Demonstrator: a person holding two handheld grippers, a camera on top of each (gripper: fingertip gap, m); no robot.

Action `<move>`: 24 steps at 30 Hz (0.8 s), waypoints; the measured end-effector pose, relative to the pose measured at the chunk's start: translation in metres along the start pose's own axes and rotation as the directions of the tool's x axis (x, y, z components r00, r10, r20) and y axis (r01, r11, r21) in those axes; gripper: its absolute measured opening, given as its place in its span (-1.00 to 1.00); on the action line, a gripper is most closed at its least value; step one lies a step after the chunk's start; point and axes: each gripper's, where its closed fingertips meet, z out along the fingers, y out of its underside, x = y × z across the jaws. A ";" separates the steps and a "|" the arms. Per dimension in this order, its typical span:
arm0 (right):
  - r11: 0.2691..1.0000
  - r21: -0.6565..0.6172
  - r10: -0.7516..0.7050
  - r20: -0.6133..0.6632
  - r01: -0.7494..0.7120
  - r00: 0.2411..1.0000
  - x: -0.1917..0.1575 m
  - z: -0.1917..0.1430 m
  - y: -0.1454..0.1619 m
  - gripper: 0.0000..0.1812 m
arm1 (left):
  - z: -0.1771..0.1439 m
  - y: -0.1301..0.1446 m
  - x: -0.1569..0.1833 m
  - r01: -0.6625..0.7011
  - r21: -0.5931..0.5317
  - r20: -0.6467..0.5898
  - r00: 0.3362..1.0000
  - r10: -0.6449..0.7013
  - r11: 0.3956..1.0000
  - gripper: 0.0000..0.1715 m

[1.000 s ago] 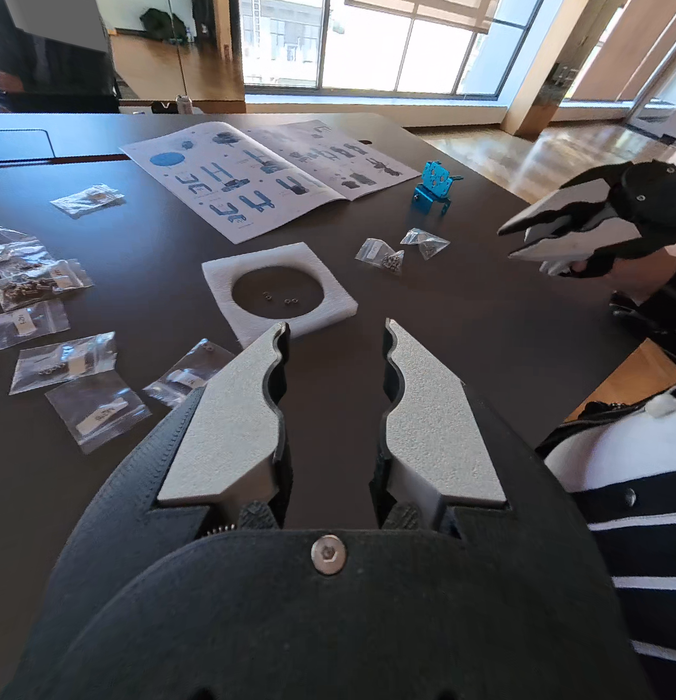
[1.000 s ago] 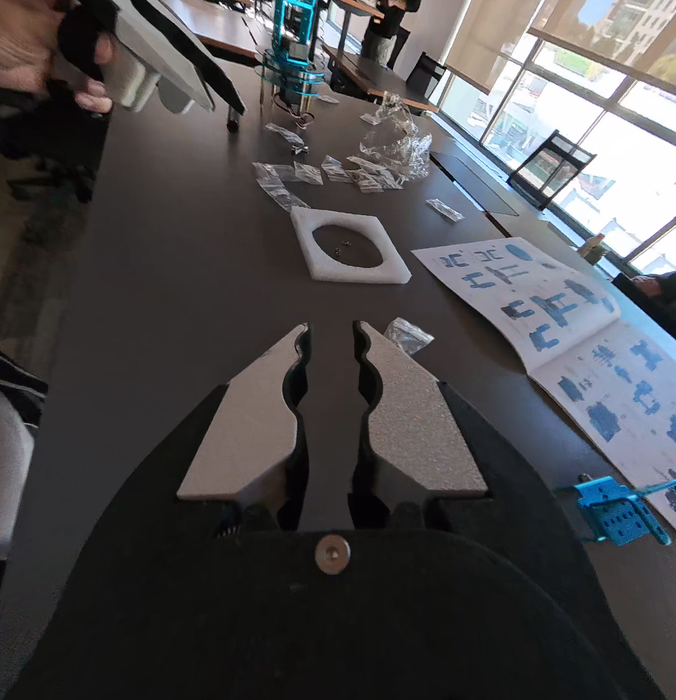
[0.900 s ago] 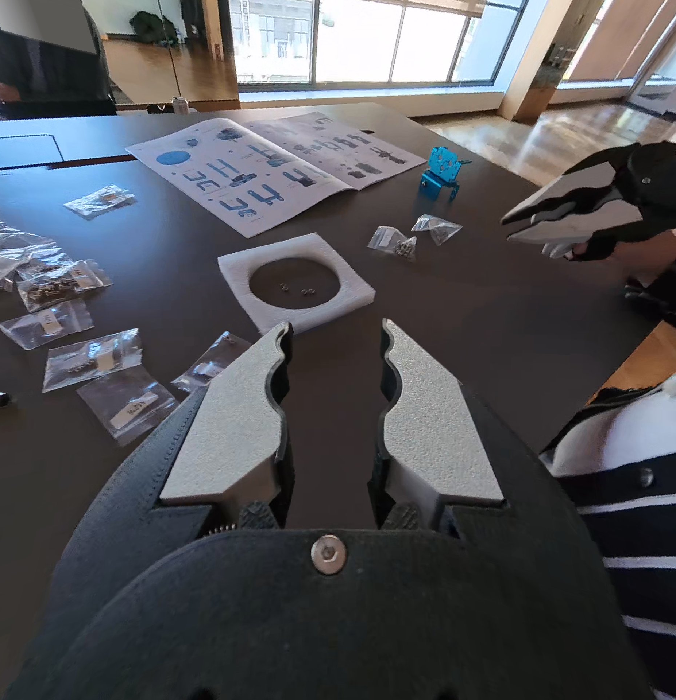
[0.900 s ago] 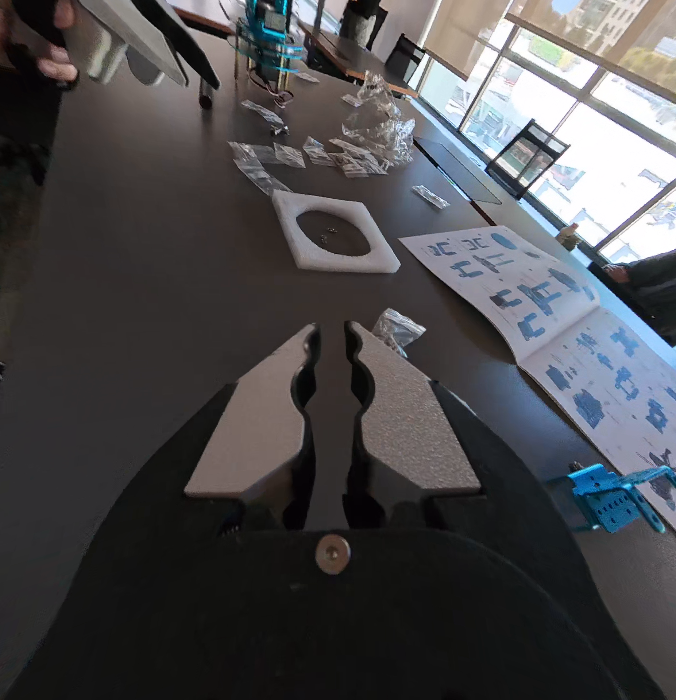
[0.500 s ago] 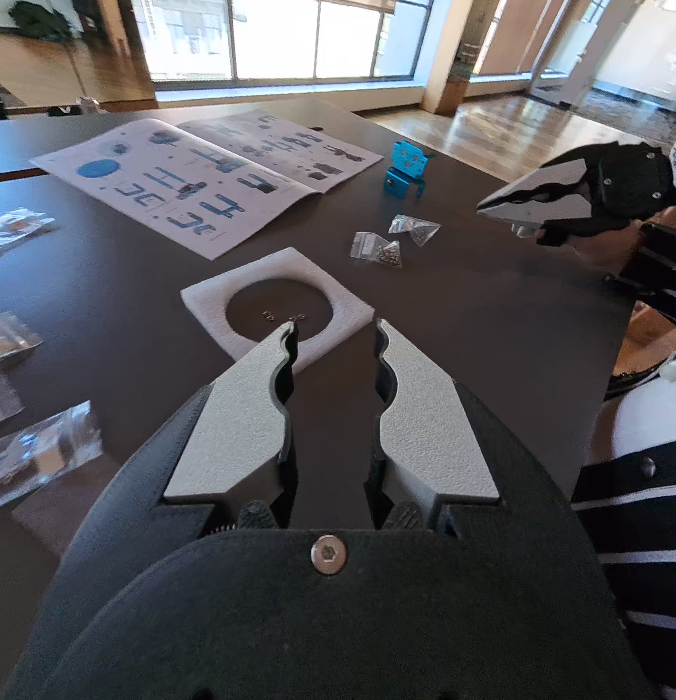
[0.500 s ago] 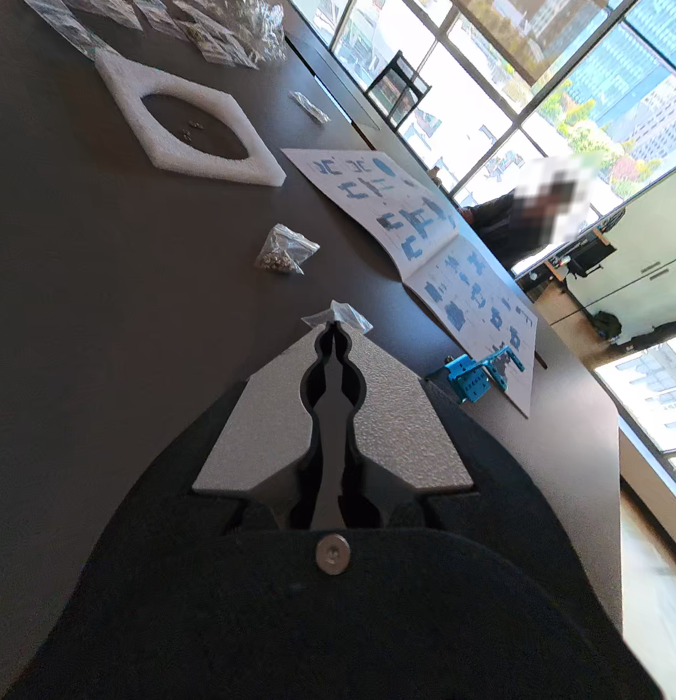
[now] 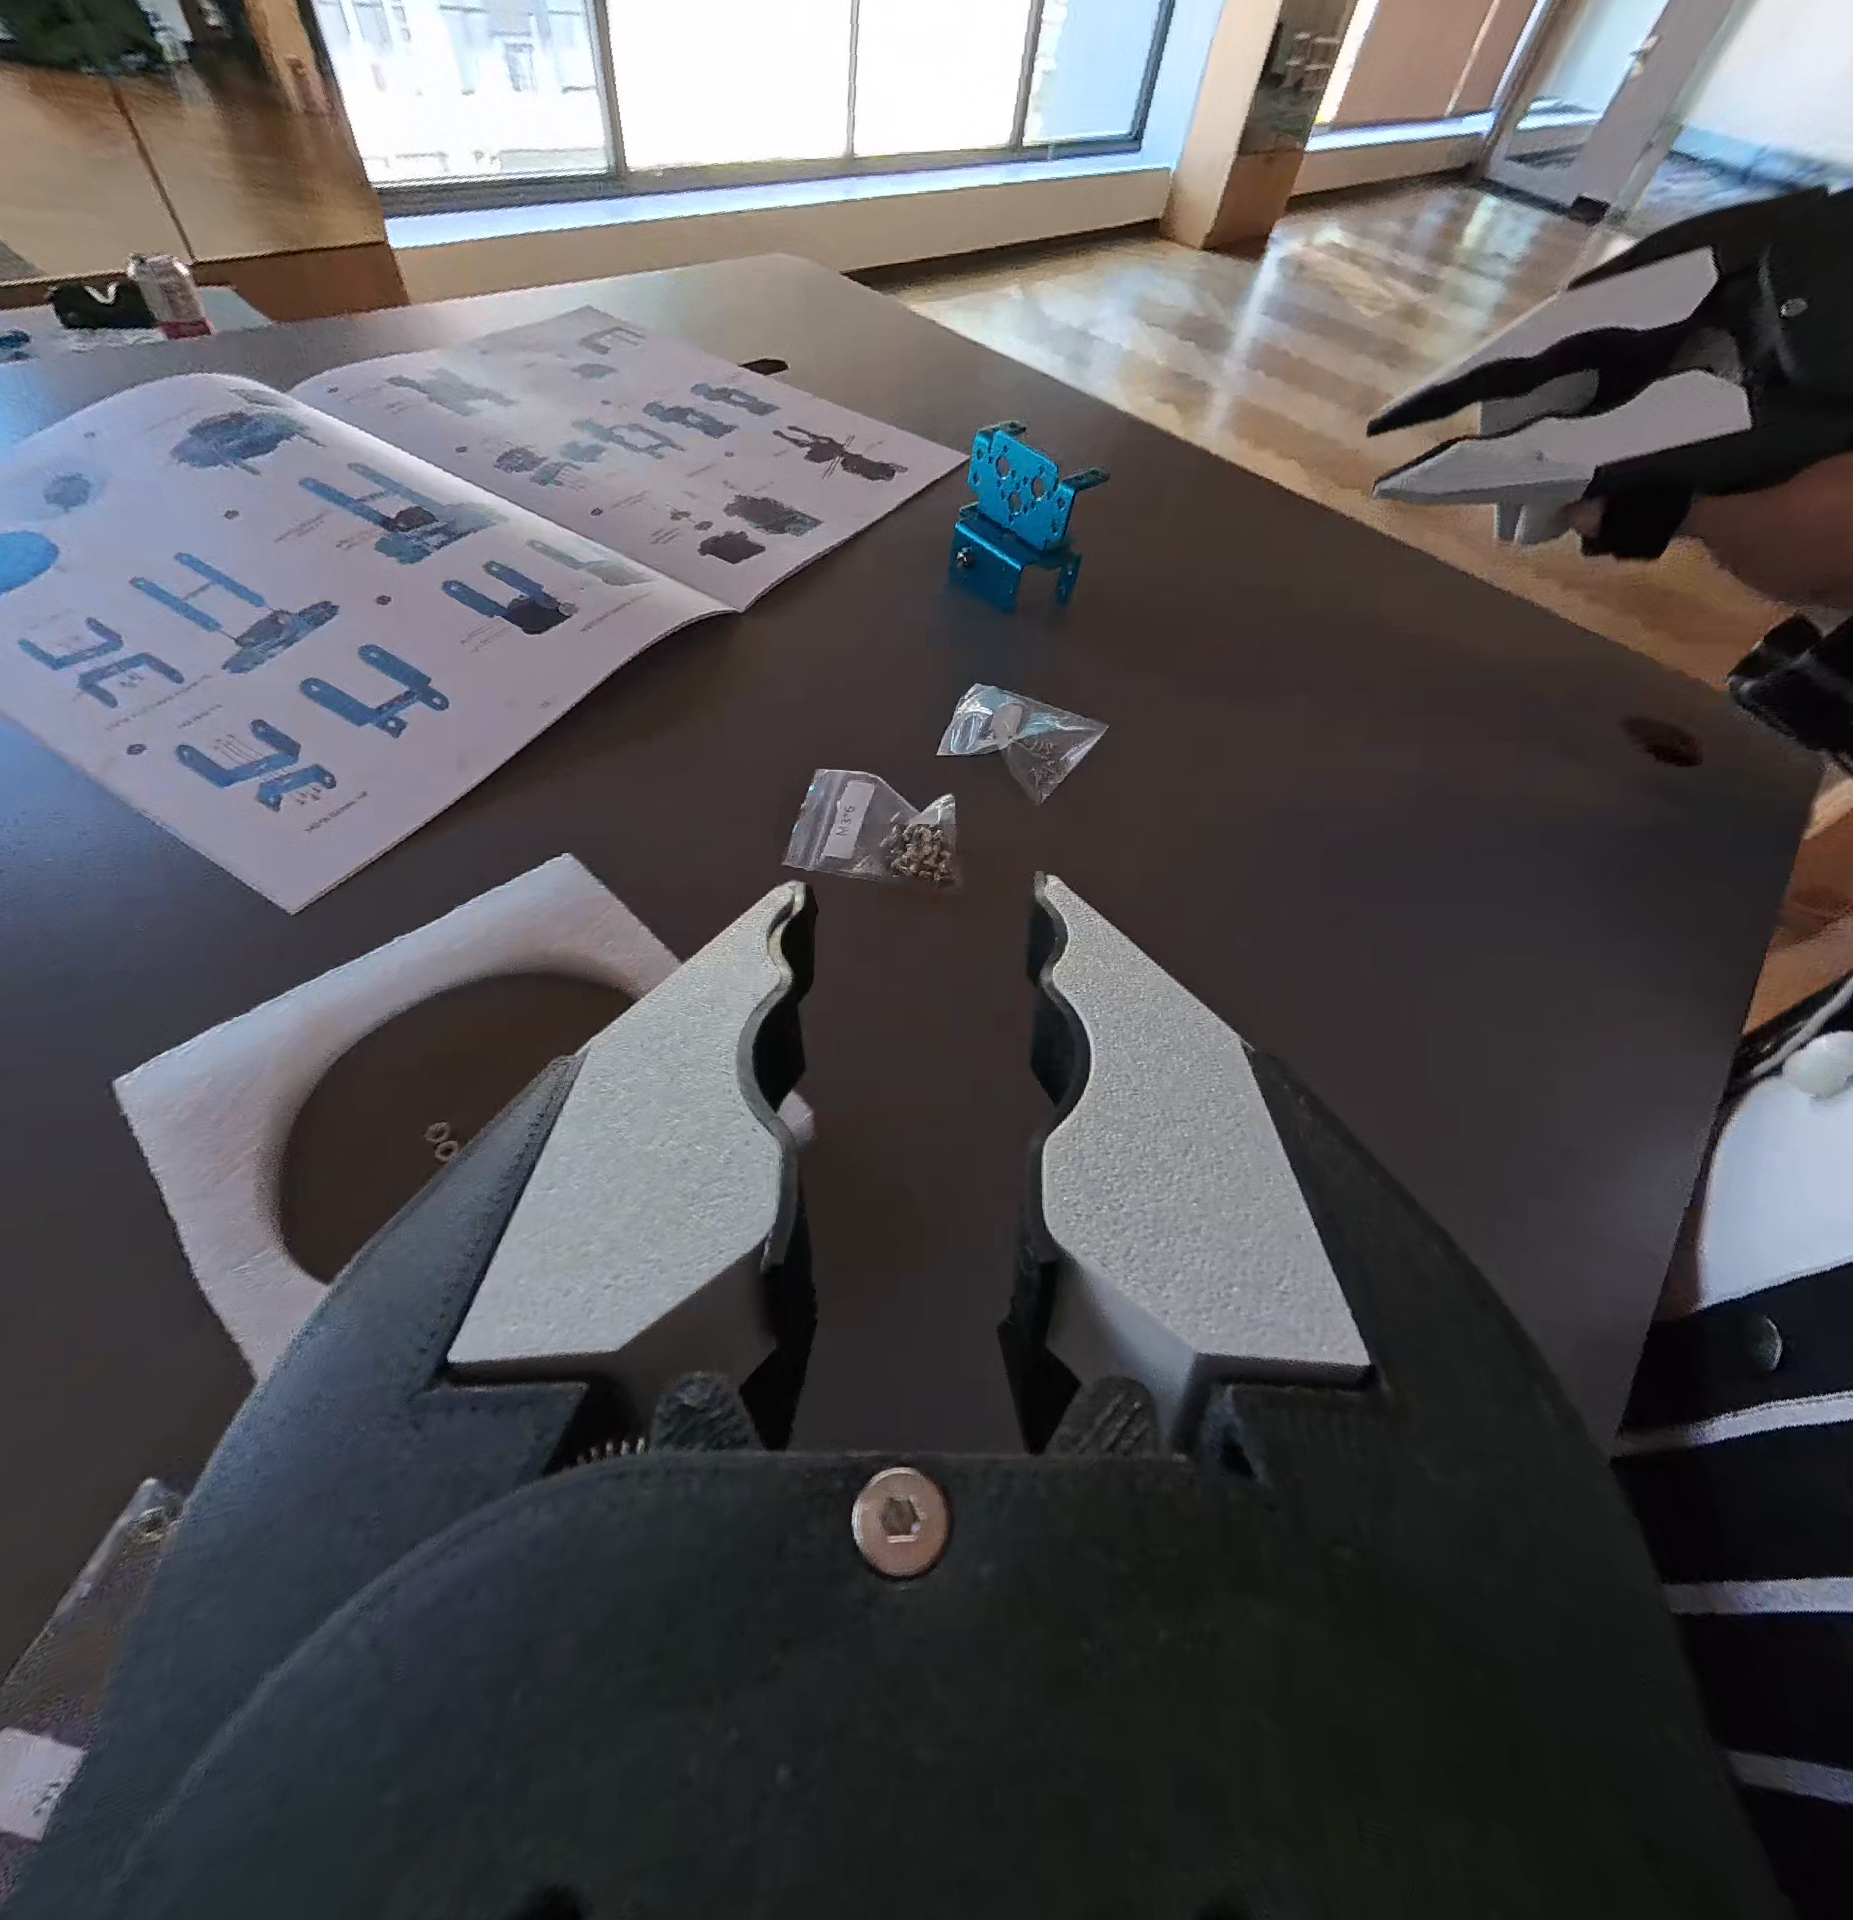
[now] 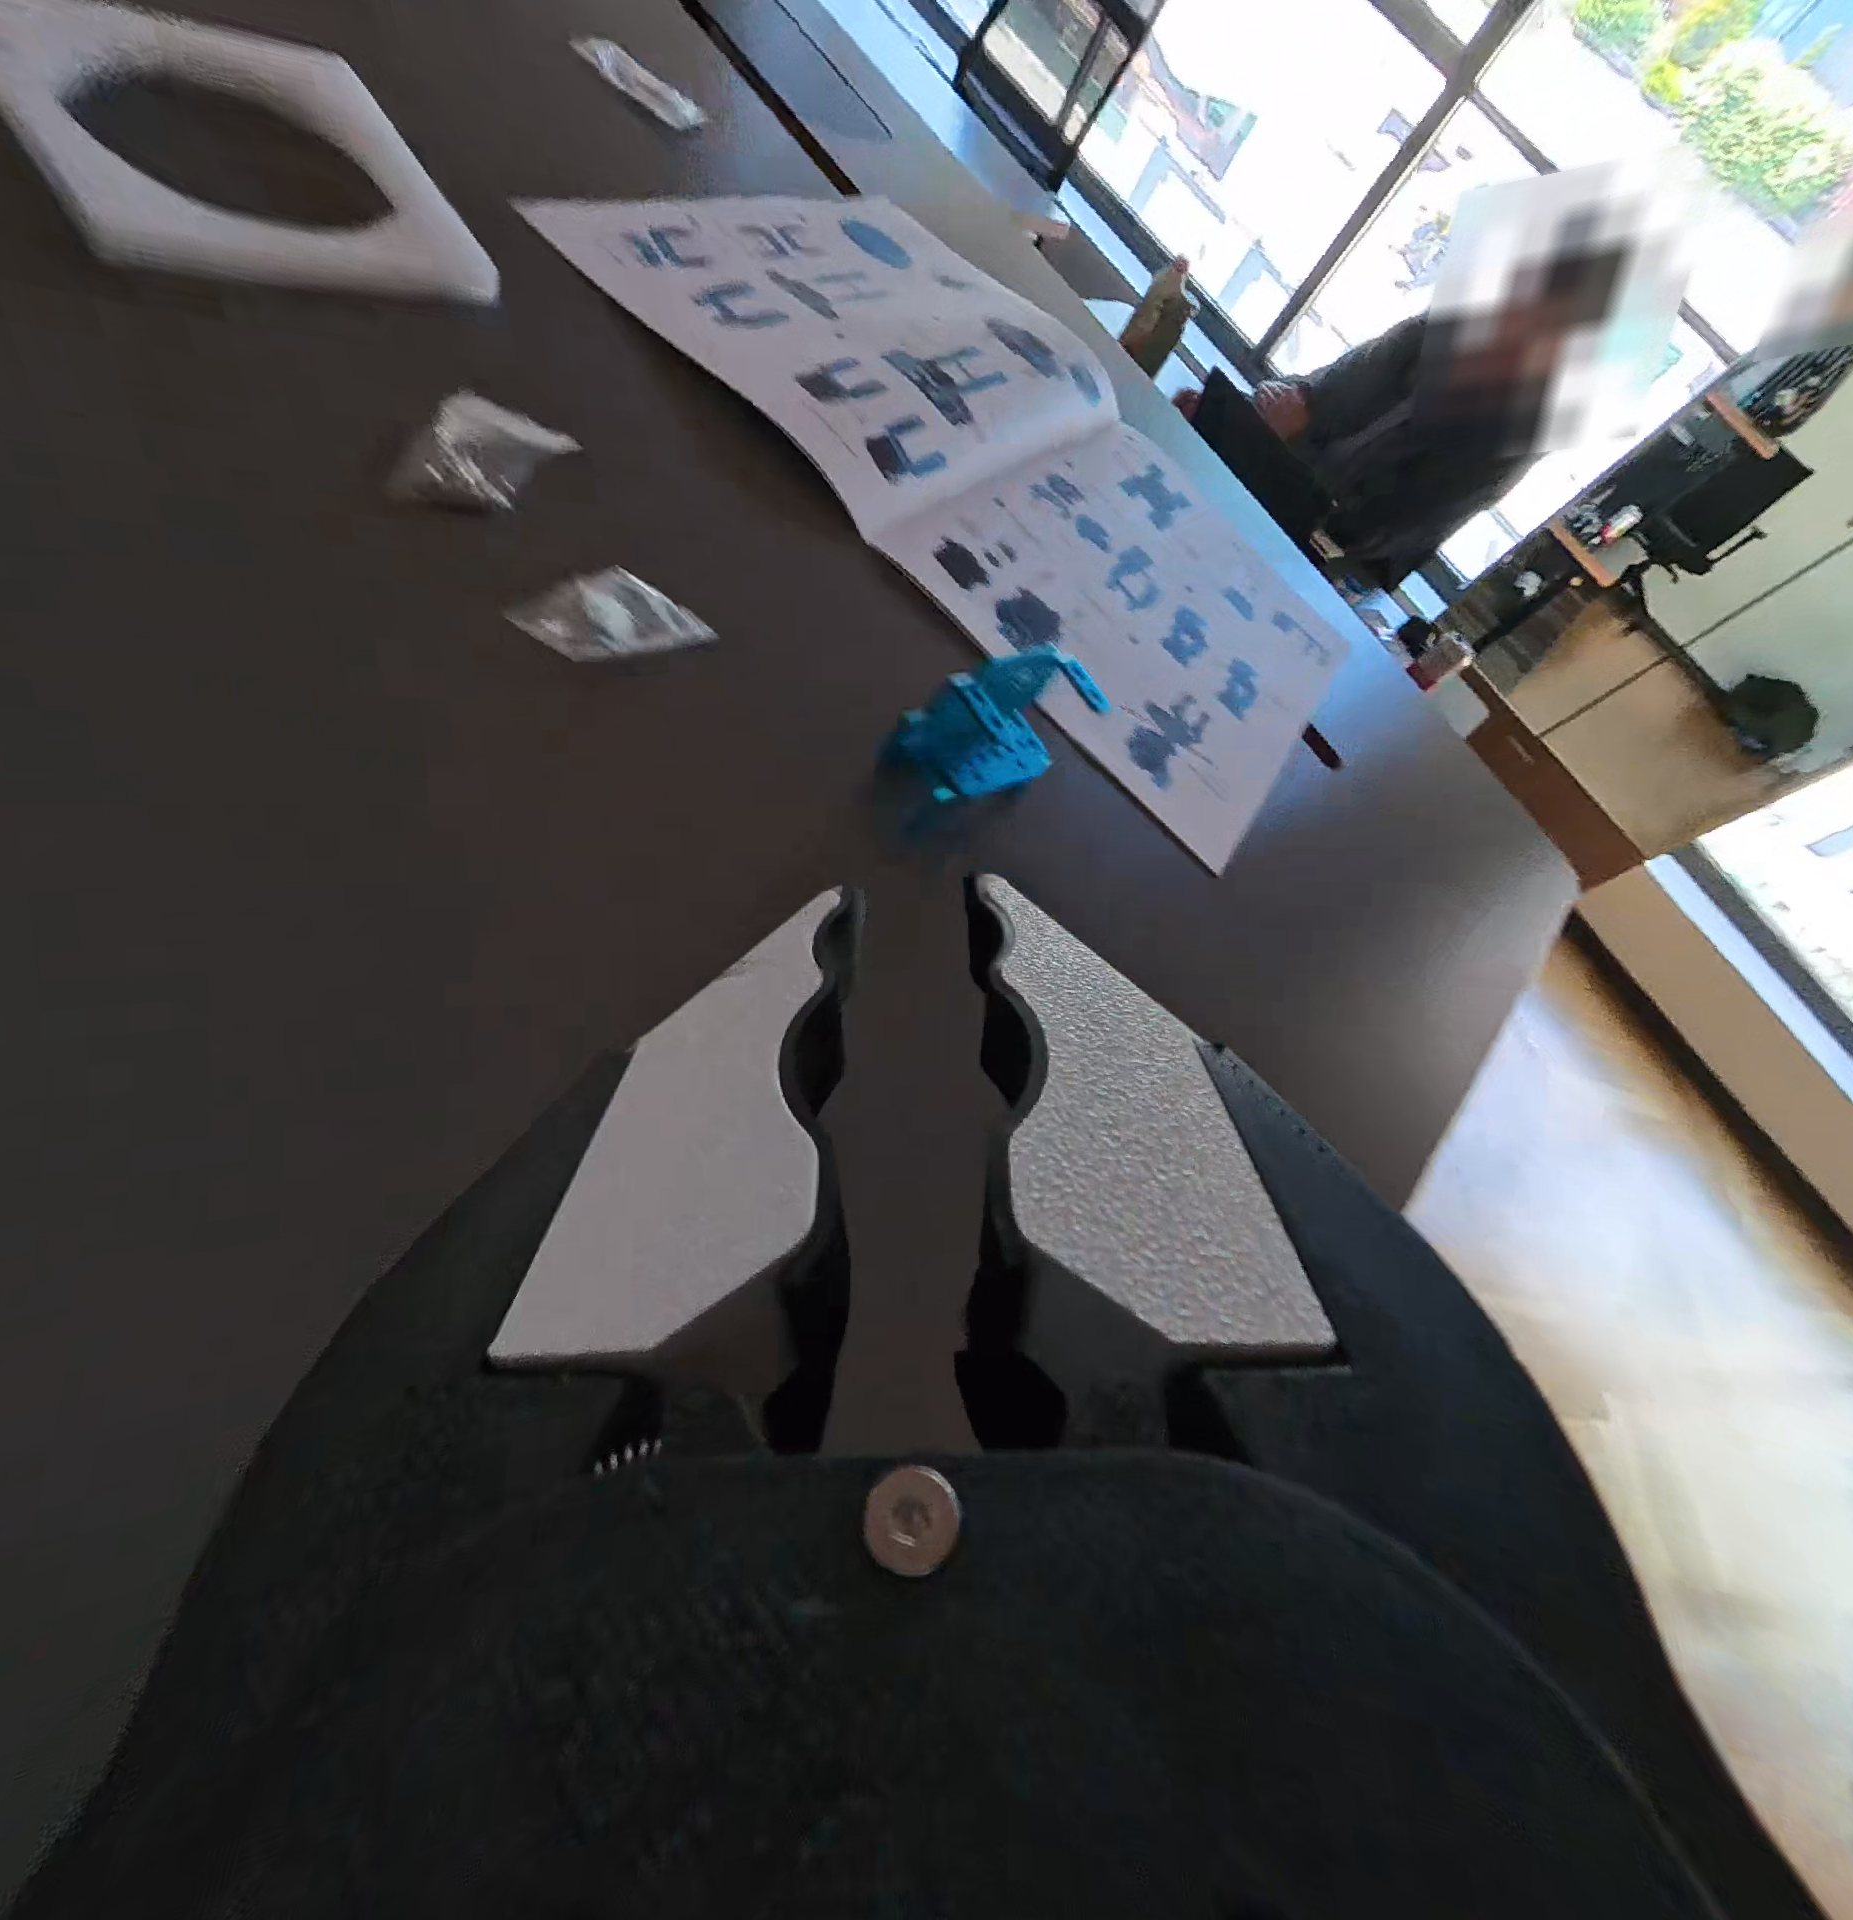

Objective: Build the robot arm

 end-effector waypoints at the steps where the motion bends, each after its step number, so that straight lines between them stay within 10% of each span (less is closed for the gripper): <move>1: 0.999 -0.023 -0.023 -0.017 0.023 1.000 0.014 -0.001 0.013 -0.77 | 0.003 0.000 0.004 -0.004 -0.013 0.024 1.000 0.004 1.000 -0.53; 11: 0.862 0.289 0.456 -0.078 -0.417 0.887 0.130 0.020 0.036 -0.38 | -0.002 0.009 0.021 0.057 0.071 0.317 0.945 -0.076 0.996 -0.43; 17: 0.941 0.215 0.304 -0.208 -0.260 0.930 0.118 0.046 0.048 -0.36 | -0.031 0.005 0.006 0.207 0.266 0.355 0.887 -0.295 0.942 -0.28; 24: 0.912 0.237 0.358 -0.066 -0.334 0.931 0.099 0.053 0.039 -0.55 | -0.049 -0.011 -0.015 0.204 0.310 0.423 0.845 -0.327 0.929 -0.31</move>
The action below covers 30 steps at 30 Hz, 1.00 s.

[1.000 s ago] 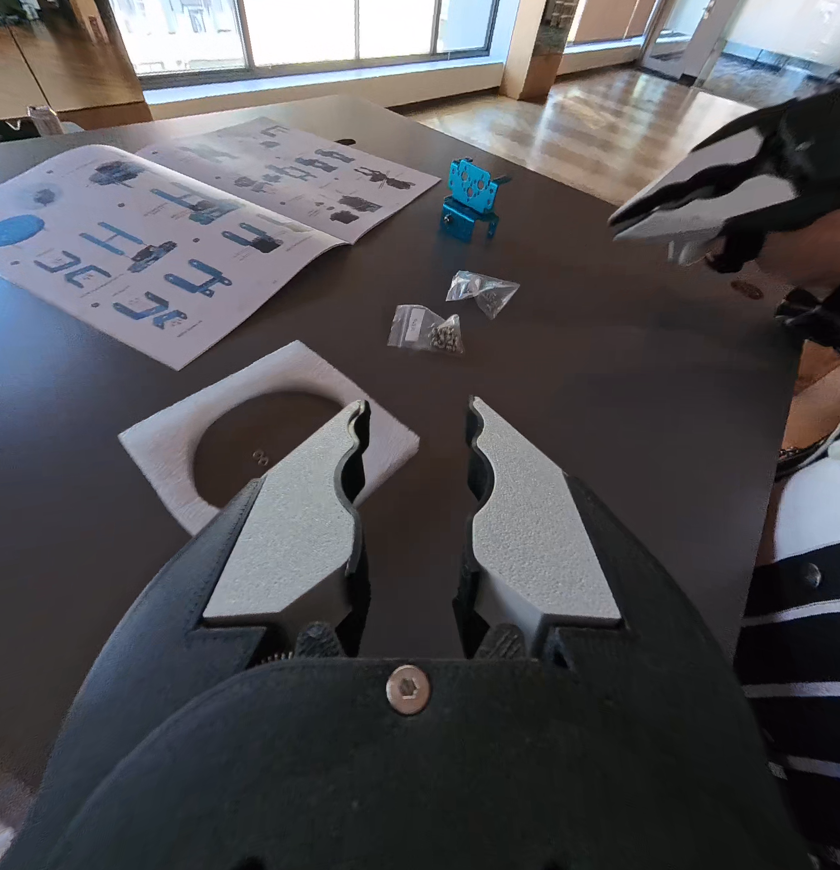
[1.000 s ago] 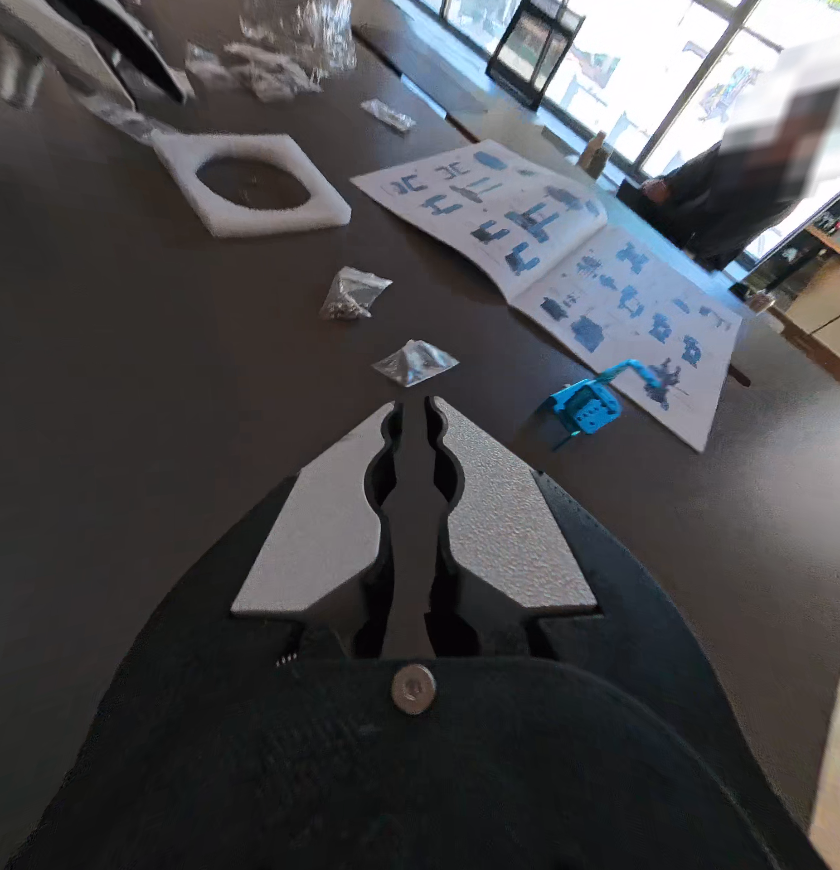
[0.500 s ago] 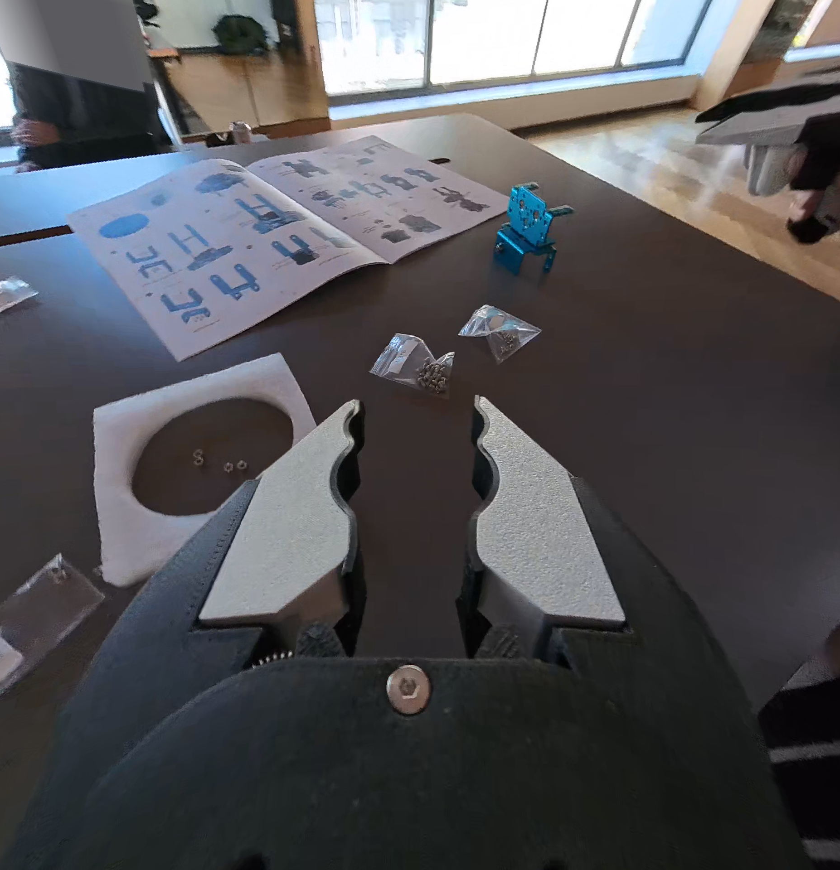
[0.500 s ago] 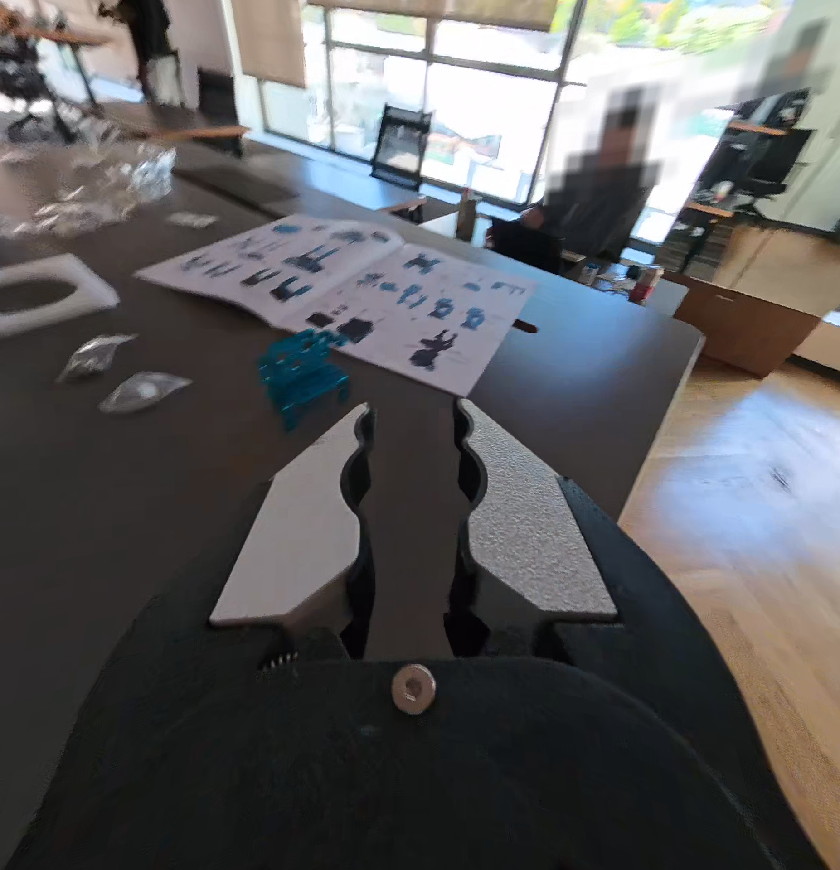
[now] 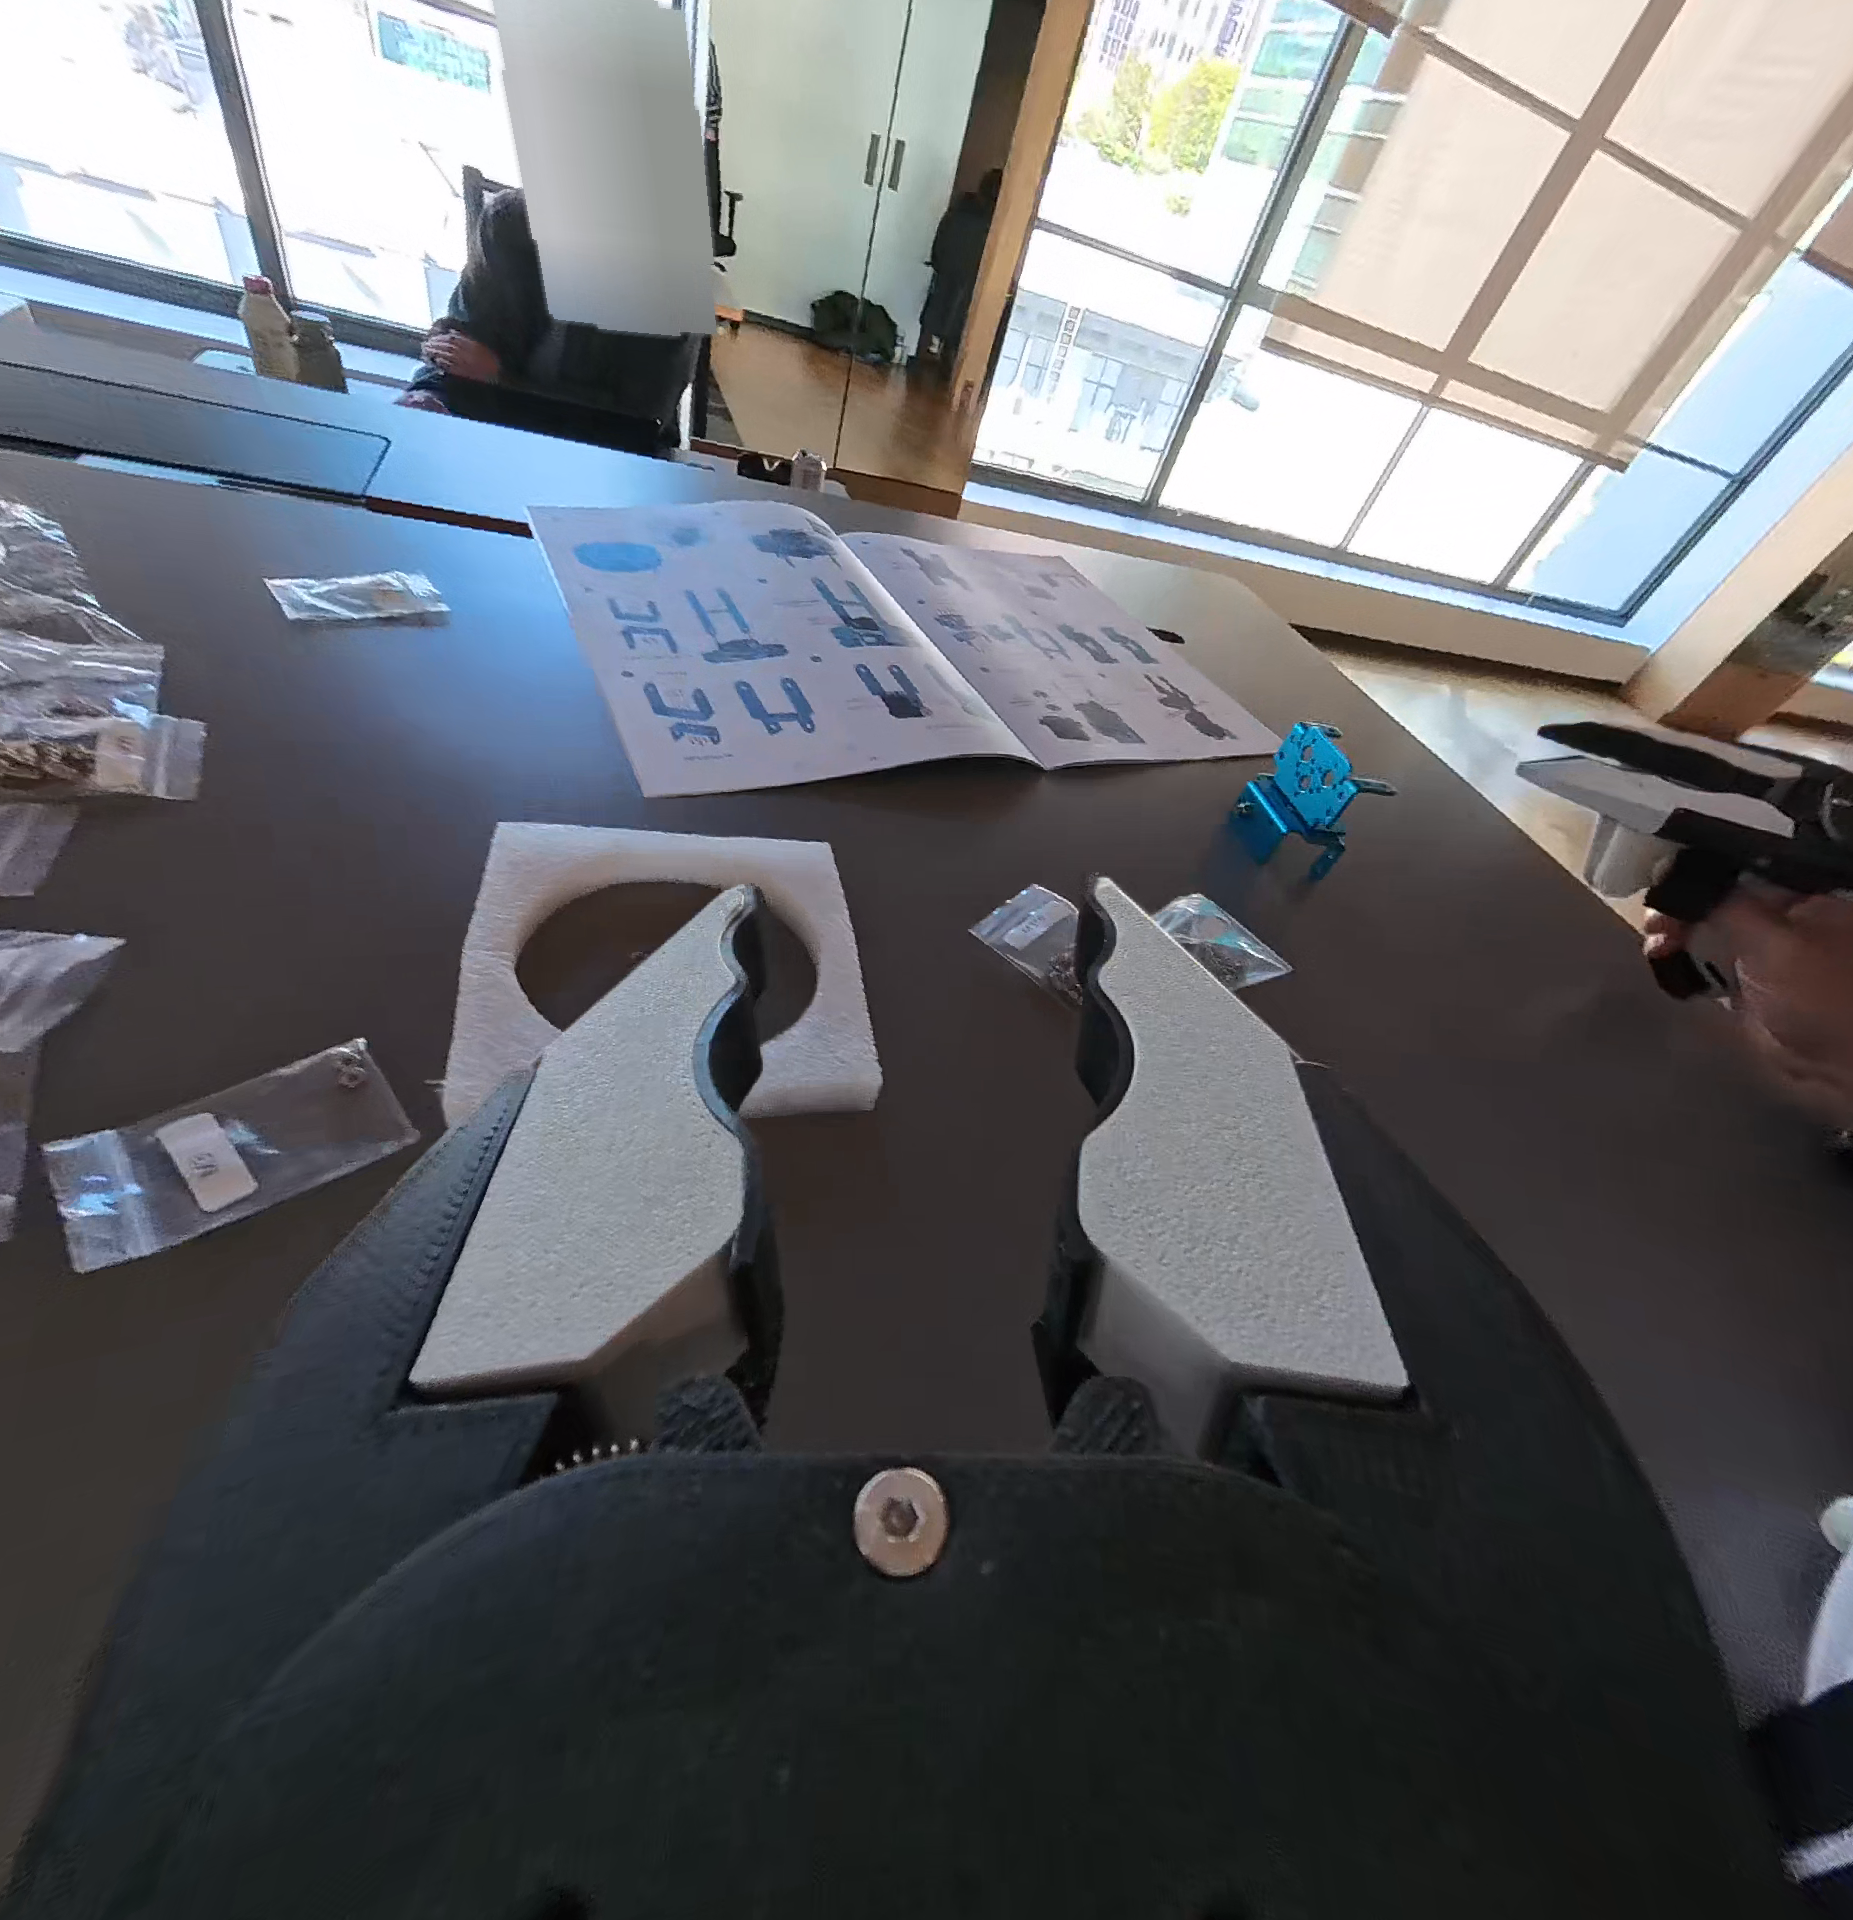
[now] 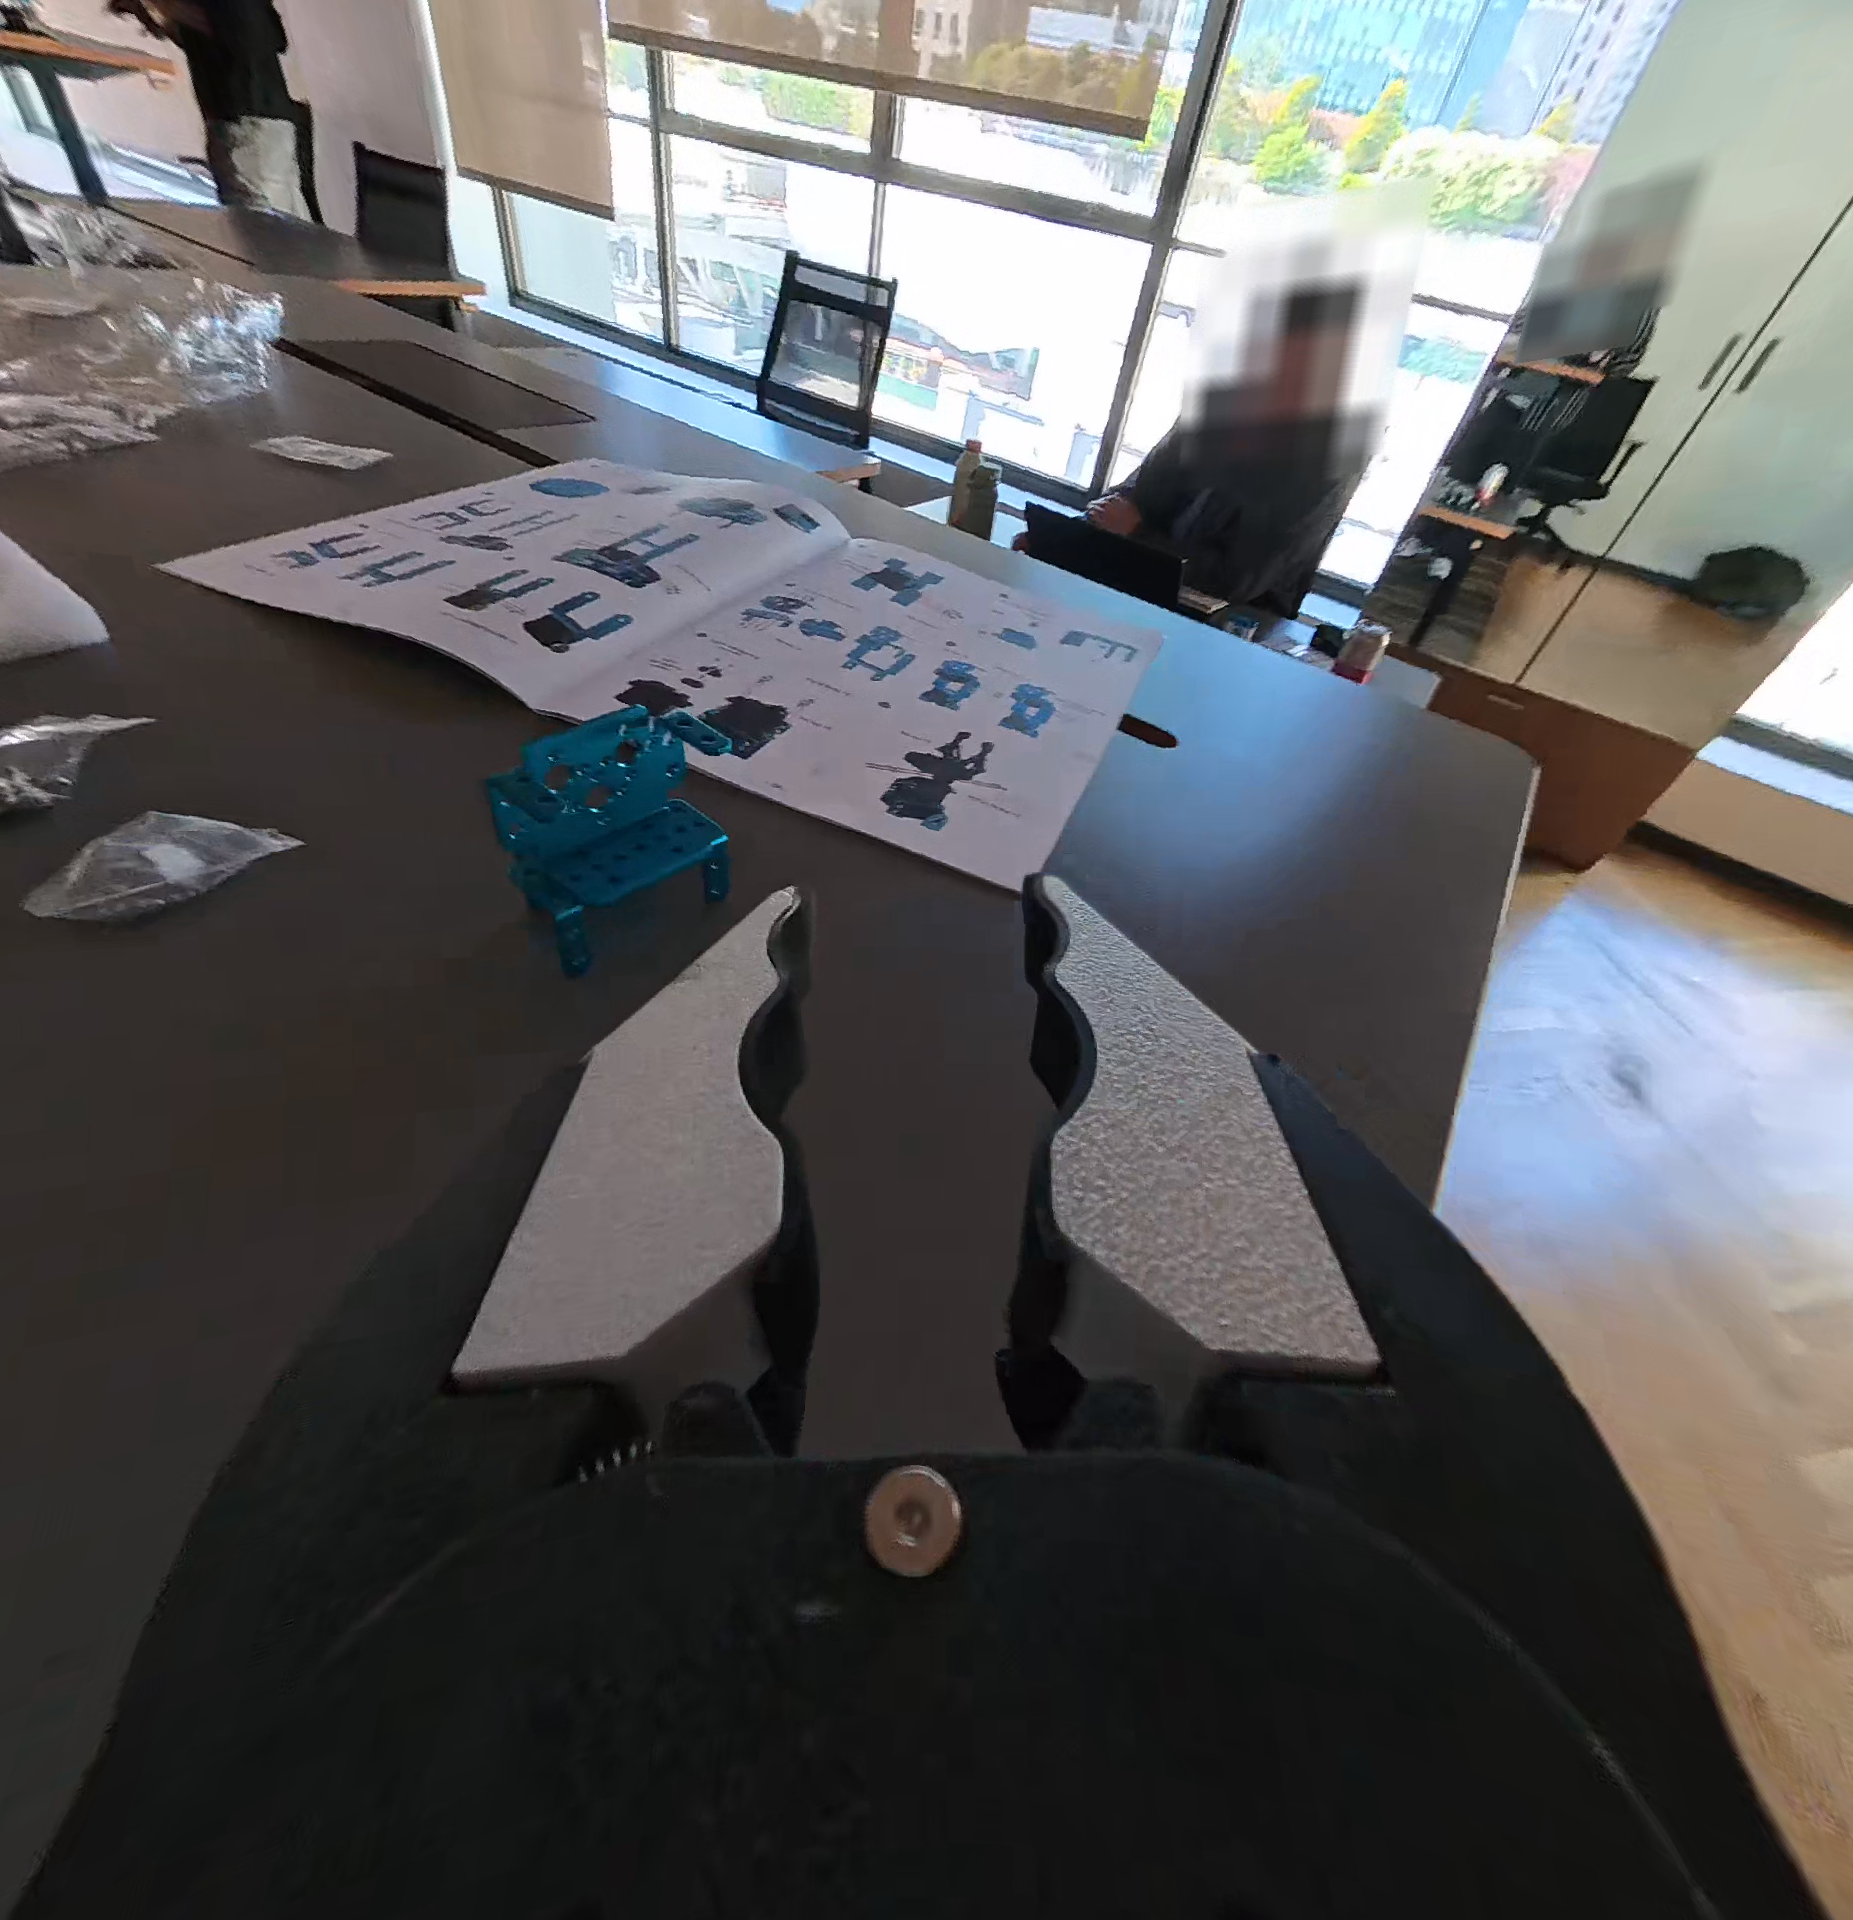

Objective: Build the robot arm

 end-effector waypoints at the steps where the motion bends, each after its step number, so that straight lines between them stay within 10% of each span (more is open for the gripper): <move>1: 0.999 -0.005 0.033 0.011 -0.033 0.999 0.000 0.001 0.002 -0.56 | 0.001 -0.002 -0.001 -0.011 -0.002 0.008 1.000 0.011 1.000 -0.31; 30: 0.997 -0.041 0.065 0.079 -0.062 0.995 -0.004 0.006 0.010 -0.69 | -0.013 -0.026 -0.002 -0.137 -0.001 0.096 0.986 0.136 0.991 -0.52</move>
